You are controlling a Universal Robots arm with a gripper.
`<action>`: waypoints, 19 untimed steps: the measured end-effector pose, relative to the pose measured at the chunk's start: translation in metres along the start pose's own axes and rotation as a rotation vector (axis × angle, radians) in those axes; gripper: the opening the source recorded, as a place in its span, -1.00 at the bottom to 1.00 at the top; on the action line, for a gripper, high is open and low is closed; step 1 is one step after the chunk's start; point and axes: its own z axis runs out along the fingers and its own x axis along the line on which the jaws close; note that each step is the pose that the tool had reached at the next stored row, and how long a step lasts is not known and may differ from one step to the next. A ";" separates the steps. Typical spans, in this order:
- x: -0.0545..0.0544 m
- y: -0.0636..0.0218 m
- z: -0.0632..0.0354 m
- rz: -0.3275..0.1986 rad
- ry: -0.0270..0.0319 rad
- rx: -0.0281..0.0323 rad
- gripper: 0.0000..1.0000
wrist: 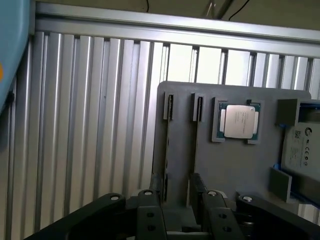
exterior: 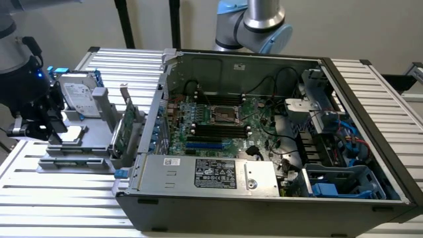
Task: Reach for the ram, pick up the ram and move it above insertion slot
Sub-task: 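Pick up the ram and move it above insertion slot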
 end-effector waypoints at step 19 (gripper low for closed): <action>0.001 -0.0006 0.0347 0.005 -0.0001 0.0001 -0.27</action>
